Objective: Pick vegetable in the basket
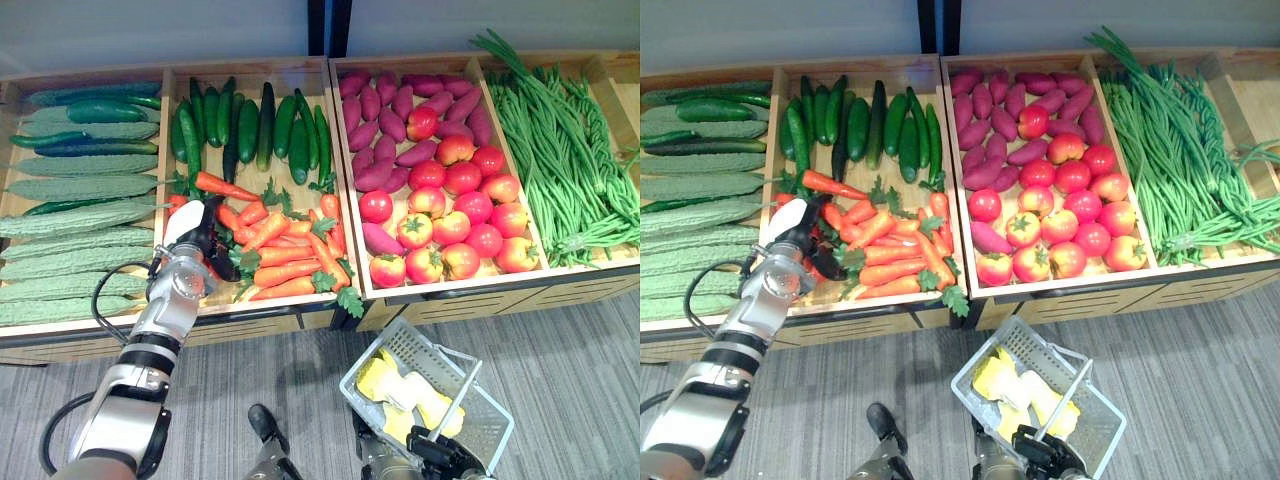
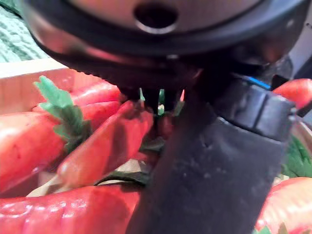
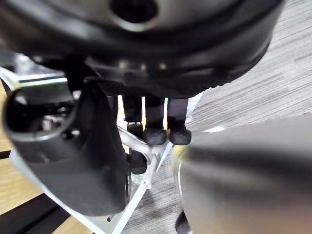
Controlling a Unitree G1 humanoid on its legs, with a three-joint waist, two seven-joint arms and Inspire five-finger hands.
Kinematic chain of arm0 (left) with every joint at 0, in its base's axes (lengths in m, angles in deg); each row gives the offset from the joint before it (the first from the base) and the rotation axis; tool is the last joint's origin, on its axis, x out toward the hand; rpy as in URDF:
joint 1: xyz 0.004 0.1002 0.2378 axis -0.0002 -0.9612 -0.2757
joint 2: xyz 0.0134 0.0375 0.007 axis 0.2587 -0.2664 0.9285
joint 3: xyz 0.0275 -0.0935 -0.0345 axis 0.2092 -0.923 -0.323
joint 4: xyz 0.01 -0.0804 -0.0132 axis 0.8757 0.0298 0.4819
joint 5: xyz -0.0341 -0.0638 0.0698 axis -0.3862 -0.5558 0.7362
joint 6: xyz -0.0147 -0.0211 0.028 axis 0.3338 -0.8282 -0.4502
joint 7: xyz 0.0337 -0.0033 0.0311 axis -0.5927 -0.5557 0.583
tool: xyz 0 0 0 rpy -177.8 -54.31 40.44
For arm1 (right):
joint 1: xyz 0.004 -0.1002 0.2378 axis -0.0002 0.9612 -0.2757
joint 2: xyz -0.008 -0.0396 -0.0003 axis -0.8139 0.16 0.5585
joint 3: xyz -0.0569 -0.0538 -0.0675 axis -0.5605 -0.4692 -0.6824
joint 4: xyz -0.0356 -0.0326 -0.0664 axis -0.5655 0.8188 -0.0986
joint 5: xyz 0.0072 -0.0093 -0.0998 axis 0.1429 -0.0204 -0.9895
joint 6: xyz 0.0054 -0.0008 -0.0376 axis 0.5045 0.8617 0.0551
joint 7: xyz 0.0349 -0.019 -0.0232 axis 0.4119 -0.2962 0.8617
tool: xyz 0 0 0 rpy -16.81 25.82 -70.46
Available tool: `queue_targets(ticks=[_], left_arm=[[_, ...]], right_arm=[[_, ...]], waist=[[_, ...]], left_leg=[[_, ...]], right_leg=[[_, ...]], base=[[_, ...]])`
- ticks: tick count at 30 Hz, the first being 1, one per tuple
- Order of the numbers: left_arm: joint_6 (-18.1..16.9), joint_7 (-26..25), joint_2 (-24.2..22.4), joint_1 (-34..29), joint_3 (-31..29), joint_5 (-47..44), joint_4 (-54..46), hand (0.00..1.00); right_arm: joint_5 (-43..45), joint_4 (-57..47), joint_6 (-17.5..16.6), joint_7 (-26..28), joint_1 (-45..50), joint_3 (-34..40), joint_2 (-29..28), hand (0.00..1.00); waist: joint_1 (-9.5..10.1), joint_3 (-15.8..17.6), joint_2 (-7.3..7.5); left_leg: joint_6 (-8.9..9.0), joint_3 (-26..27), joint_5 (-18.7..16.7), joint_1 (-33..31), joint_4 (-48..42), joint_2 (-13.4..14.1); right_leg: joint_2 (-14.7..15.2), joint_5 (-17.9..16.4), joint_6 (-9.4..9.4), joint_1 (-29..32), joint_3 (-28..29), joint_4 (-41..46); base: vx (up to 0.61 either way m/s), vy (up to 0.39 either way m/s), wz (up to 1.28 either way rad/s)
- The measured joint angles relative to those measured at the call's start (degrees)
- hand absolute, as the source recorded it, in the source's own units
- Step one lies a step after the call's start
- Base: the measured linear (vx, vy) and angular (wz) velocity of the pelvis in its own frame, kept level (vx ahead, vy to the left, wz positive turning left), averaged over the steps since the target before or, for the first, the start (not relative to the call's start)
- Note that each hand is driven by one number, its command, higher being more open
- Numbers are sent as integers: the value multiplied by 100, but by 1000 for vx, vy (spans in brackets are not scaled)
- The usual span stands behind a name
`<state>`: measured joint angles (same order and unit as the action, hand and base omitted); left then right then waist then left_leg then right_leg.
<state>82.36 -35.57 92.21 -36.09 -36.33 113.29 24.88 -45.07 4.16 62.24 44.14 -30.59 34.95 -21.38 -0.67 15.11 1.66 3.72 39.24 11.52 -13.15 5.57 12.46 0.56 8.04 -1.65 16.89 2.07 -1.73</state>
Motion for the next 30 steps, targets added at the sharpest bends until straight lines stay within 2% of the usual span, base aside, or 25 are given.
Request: queue_targets(ticks=[6, 10, 12, 16, 22, 26, 30], left_arm=[[-315, -40, -171, 86, 112, 125, 146, 0], [-347, -344, -174, 198, 206, 119, 147, 0], [-338, -391, -123, 202, 363, 80, 144, 0], [-326, -374, 16, 179, 649, -119, 100, 0], [-259, -269, 621, -9, 721, -337, -951, 0], [-259, -354, 886, -13, 474, -519, -1792, 0], [-358, -399, 889, -166, 112, -926, -2313, 0]], right_arm=[[-2, 135, -6, 141, -245, -151, 99, 0], [-3, 222, -5, 206, -364, -180, 102, 0], [-3, 239, -1, 207, -363, -154, 127, 0], [-4, 354, 3, 213, -346, -117, 122, 0], [-2, 358, 52, 139, 79, 537, -205, 0], [-2, 365, 118, -43, 362, 797, -304, 0], [-13, 471, 275, -144, 663, 1034, -297, 0]], waist=[[3, 20, 10], [-31, 92, 128], [-71, 97, 136], [-156, 88, 122], [-209, 33, 59], [-147, -246, -58], [-107, -820, -281]], left_leg=[[-60, 45, -23, -30, 1, -197], [-108, 42, -56, -42, 2, -306], [-121, 16, -66, -42, 2, -365], [-199, -74, -121, 58, 2, -467], [-215, -306, -174, 487, 1, -531], [-182, -395, -229, 680, 1, -524], [-113, -417, -336, 981, 3, -479]], right_leg=[[207, 79, -122, 6, 23, -53], [316, 111, -170, 7, 24, -64], [374, 110, -205, -10, 9, -63], [475, 109, -265, -219, -84, -152], [543, -54, -273, -790, -363, -141], [536, -184, -250, -1062, -507, -137], [498, -301, -206, -1374, -544, -138]], base=[[24, 99, 3], [17, 99, 4], [48, 108, 8], [78, 89, 14], [135, 37, 20], [124, -14, 15], [75, -28, 1]])
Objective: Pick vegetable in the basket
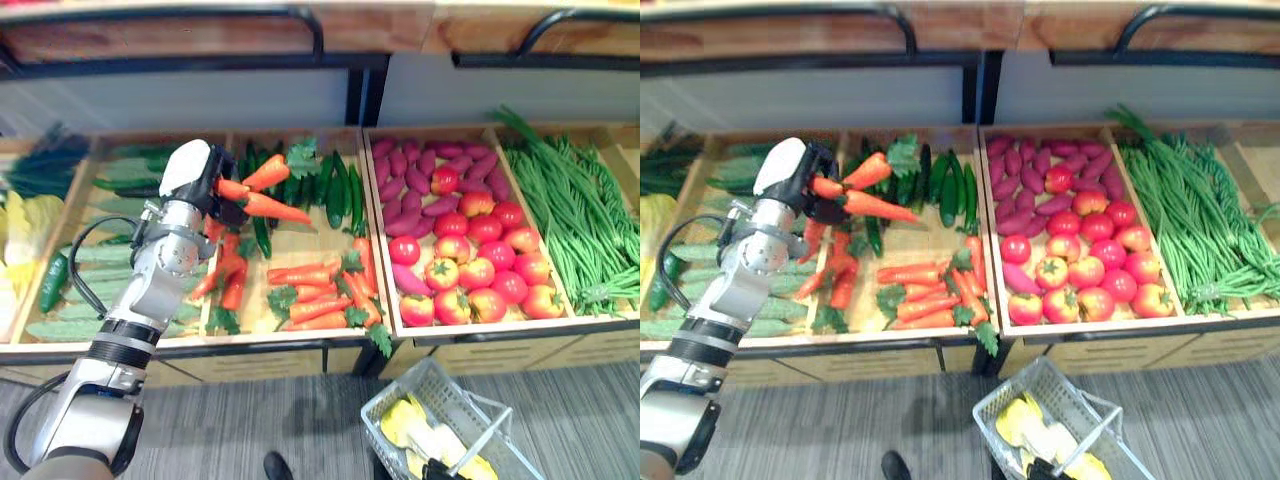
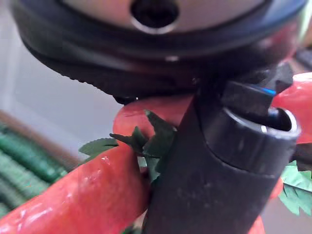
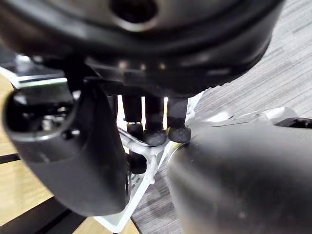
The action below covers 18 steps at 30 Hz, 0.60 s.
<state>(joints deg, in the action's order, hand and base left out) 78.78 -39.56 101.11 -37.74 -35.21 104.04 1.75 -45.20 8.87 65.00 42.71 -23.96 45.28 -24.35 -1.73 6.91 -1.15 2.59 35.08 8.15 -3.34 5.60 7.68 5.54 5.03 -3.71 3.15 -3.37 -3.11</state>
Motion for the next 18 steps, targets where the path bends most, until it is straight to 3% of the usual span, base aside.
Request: queue_targets(ticks=[4, 9, 18], left_arm=[[-210, 185, -19, -266, -150, -743, -253, 0], [-312, 681, -194, -504, -176, -1414, -282, 0], [-311, 1288, -193, -827, -313, -1801, -503, 0]], right_arm=[[-6, 231, -7, 0, 177, 232, -3, 0], [-225, 438, -6, 14, 306, 406, -40, 0], [-251, 710, -12, 16, 500, 735, -171, 0]], waist=[[-1, -333, -121], [-41, -542, -89], [-53, -759, 151]], left_leg=[[53, 31, -75, 258, 1, 71], [50, 60, -78, 369, 1, 96], [57, 53, -69, 435, 1, 30]], right_leg=[[-65, -54, 59, -237, 7, -9], [-89, -81, 93, -333, 8, -17], [-25, -89, 64, -407, 23, -15]], base=[[7, -42, -6], [-72, -30, -2], [-27, -5, 0]])
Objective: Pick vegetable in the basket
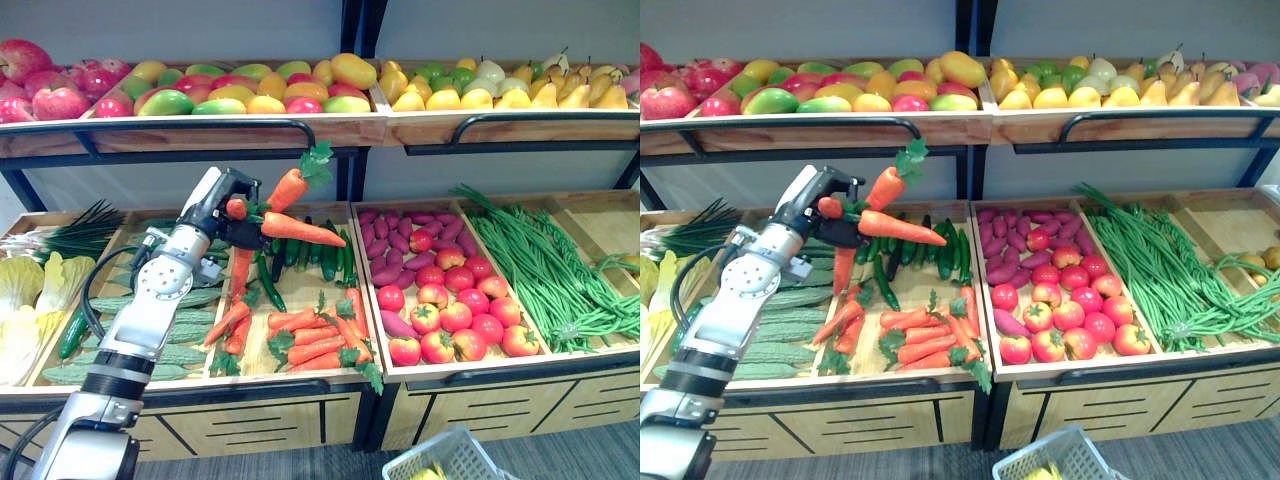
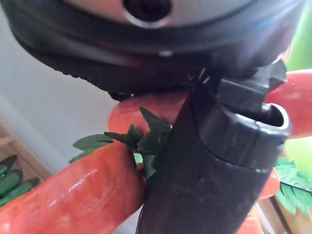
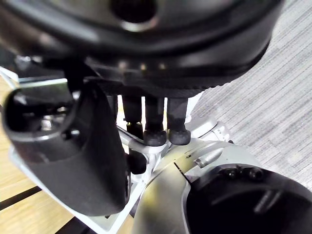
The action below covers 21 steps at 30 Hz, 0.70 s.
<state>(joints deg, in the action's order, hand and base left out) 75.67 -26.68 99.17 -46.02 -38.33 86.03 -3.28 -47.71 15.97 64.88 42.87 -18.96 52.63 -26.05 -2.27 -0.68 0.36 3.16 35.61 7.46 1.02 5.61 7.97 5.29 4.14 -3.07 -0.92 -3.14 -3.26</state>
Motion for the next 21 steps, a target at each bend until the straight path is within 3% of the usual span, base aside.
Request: queue_targets(ticks=[15, 21], left_arm=[[20, 370, -189, -331, 48, -67, -2, 0], [1, 355, -188, -322, 419, -337, 1, 0]], right_arm=[[18, 170, -47, -1, 49, 96, -4, 0], [163, 408, -172, -9, 33, 119, 30, 0]], waist=[[-130, -109, 3], [-259, -126, -6]], left_leg=[[-2, 4, -2, 62, 0, 4], [10, 6, -10, 156, -2, -6]], right_leg=[[-11, -4, -2, -25, 32, 40], [-23, -166, -22, 25, 153, 217]], base=[[-17, -20, -1], [-42, -34, -5]])
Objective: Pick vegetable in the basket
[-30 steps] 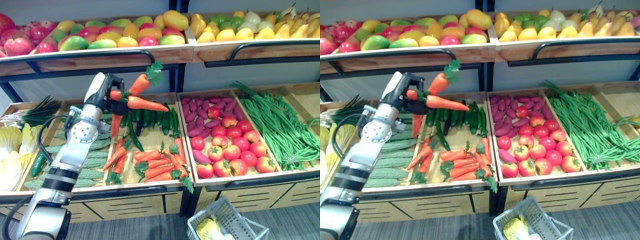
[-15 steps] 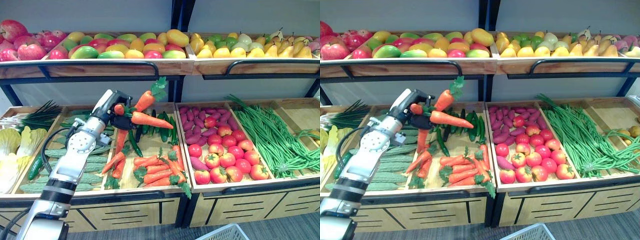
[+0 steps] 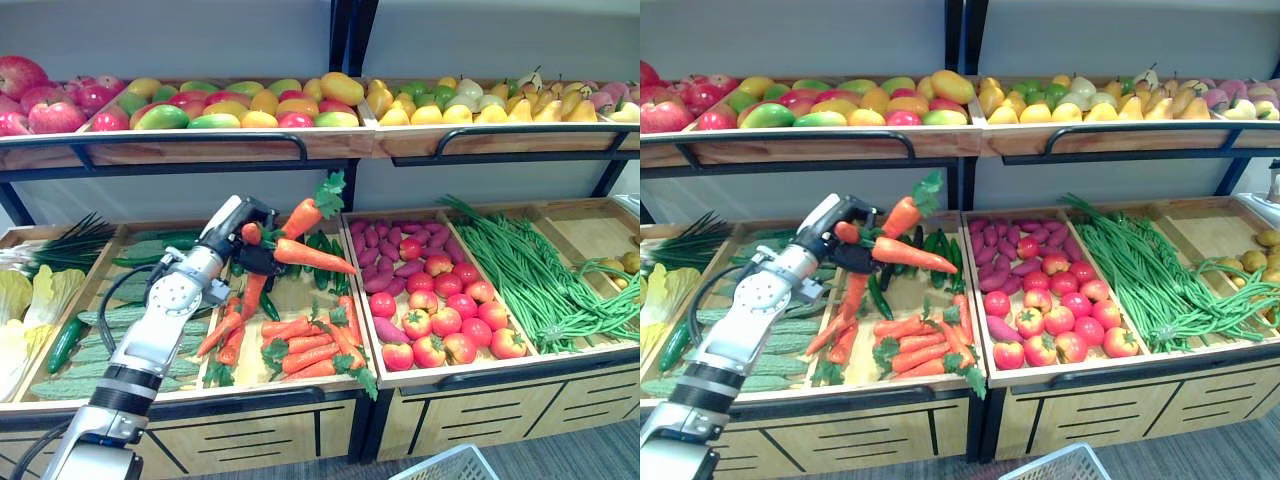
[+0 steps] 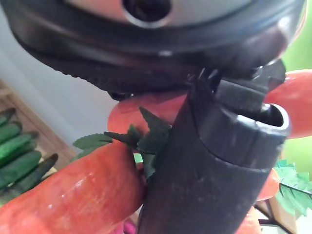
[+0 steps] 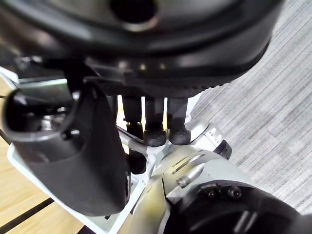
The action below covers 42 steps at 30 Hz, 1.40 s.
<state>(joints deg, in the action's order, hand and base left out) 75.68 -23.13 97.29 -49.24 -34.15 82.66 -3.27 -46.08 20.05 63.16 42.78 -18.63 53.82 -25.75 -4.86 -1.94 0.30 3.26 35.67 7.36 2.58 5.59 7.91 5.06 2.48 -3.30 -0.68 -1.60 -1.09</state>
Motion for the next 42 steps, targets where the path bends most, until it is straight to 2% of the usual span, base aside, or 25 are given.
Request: queue_targets(ticks=[2, 3, 4, 5, 6, 7, 8, 10, 13, 19, 21, 22, 23, 27, 29, 31, 34, 37, 42], left_arm=[[2, -46, 4, -1, 48, -74, 1, 0], [7, -128, 19, -2, 41, -76, 0, 0], [27, -220, 35, -11, 38, -76, 0, 0], [33, -237, 43, -28, 31, -76, 0, 0], [64, -261, 55, -70, -4, -76, -2, 0], [95, -292, 55, -76, -5, -75, -57, 0], [93, -324, 58, -79, -7, -75, -137, 0], [87, -370, 53, -86, 0, -76, -497, 0], [88, -497, 53, -89, 19, -76, -740, 0], [89, -619, 62, -69, 59, -77, -1294, 0], [85, -559, 94, -70, 56, -78, -1364, 0], [85, -515, 132, -70, 40, -77, -1388, 0], [78, -448, 244, -70, 35, -74, -1431, 0], [9, -395, 271, -71, -100, -70, -1724, 0], [-18, -395, 269, -75, -172, -70, -1820, 0], [-18, -398, 267, -76, -238, -68, -1946, 0], [-40, -399, 257, -78, -242, -67, -2186, 0], [-99, -400, 252, -78, -242, -67, -2243, 0], [-105, -409, 187, -79, -242, -64, -2243, 0]], right_arm=[[88, 124, -6, 7, -69, -6, 53, 0], [86, 214, 10, 13, -156, -8, 51, 0], [78, 263, 58, 39, -228, -5, 85, 0], [71, 265, 81, 45, -247, -5, 110, 0], [17, 254, 131, 60, -316, 0, 201, 0], [-96, 232, 142, 76, -392, 6, 313, 0], [-131, 200, 146, 87, -423, 6, 356, 0], [-130, 127, 165, 119, -475, 6, 334, 0], [-128, -119, 252, 121, -363, -2, 207, 0], [-85, -424, 184, 123, -106, 26, 60, 0], [-60, -500, 171, 121, -88, 42, 32, 0], [-18, -593, 164, 106, -92, 44, 34, 0], [13, -816, 164, 110, -93, 14, 38, 0], [271, -1555, 263, 75, -173, -13, 56, 0], [354, -2080, 422, 9, -212, -7, 156, 0], [508, -2970, 642, -4, -213, -4, 525, 0], [569, -3987, 675, -32, -242, 175, 1026, 0], [566, -4527, 673, -96, -428, 598, 1420, 0], [566, -4737, 657, -183, -765, 993, 1918, 0]], waist=[[-6, 5, 15], [50, 53, 90], [199, 120, 79], [239, 137, 51], [299, 178, -34], [326, 189, -149], [337, 218, -207], [307, 326, -112], [305, 411, -13], [287, 419, -27], [344, 424, -27], [399, 427, -29], [447, 426, -19], [502, 428, -16], [502, 433, -9], [500, 432, -17], [523, 428, -23], [569, 425, -27], [619, 425, -27]], left_leg=[[97, 52, -130, 85, -135, 23], [225, -125, -442, -19, -647, 83], [125, -831, -937, -260, -1587, 186], [54, -1176, -1098, -300, -1814, 207], [160, -2229, -1425, -350, -2149, 206], [262, -2979, -1670, -325, -2164, 143], [330, -3146, -1795, -287, -2145, 114], [202, -2973, -1857, -138, -2035, -123], [155, -2442, -1860, 83, -1890, -155], [123, -1860, -1982, 304, -1788, -166], [142, -1650, -2035, 437, -1779, -90], [179, -1534, -2068, 509, -1783, -62], [211, -1409, -2106, 619, -1778, -11], [275, -1394, -2161, 611, -1754, 87], [275, -1394, -2160, 637, -1706, 108], [275, -1395, -2160, 708, -1633, 104], [273, -1395, -2156, 739, -1552, 84], [270, -1399, -2129, 789, -1484, 63], [265, -1406, -2057, 835, -1374, 22]], right_leg=[[-78, -16, -8, 80, 324, 95], [-97, -27, 6, 137, 563, 194], [-240, -32, 23, 183, 950, 291], [-301, -30, 28, 180, 1079, 307], [-450, -19, 43, 185, 1454, 376], [-591, -17, 36, 280, 1752, 491], [-650, -15, 24, 364, 1882, 570], [-622, -18, -87, 582, 2303, 777], [-529, 49, -166, 639, 2509, 676], [-422, 328, -266, 655, 2577, 344], [-253, 274, -59, 742, 1839, 391], [-147, 262, -11, 774, 1323, 498], [-129, 308, -66, 781, 1083, 593], [-272, 514, -126, 712, 1122, 272], [-315, 648, -139, 601, 1121, 26], [-319, 758, -136, 458, 1126, -193], [-310, 791, -151, 395, 1124, -273], [-300, 791, -152, 361, 1112, -284], [-272, 794, -156, 348, 1093, -284]], base=[[1, -58, -59], [44, -71, -130], [39, -46, -126], [69, 12, -165], [59, 99, -159], [59, 128, -163], [20, 161, -130], [10, 189, -107], [25, 121, -75], [80, 69, -52], [45, 37, -50], [60, 37, -60], [73, 27, -50], [78, 1, -18], [54, 4, -9], [37, 16, -3], [5, 37, 1], [-3, 38, 2], [-10, 28, 2]])
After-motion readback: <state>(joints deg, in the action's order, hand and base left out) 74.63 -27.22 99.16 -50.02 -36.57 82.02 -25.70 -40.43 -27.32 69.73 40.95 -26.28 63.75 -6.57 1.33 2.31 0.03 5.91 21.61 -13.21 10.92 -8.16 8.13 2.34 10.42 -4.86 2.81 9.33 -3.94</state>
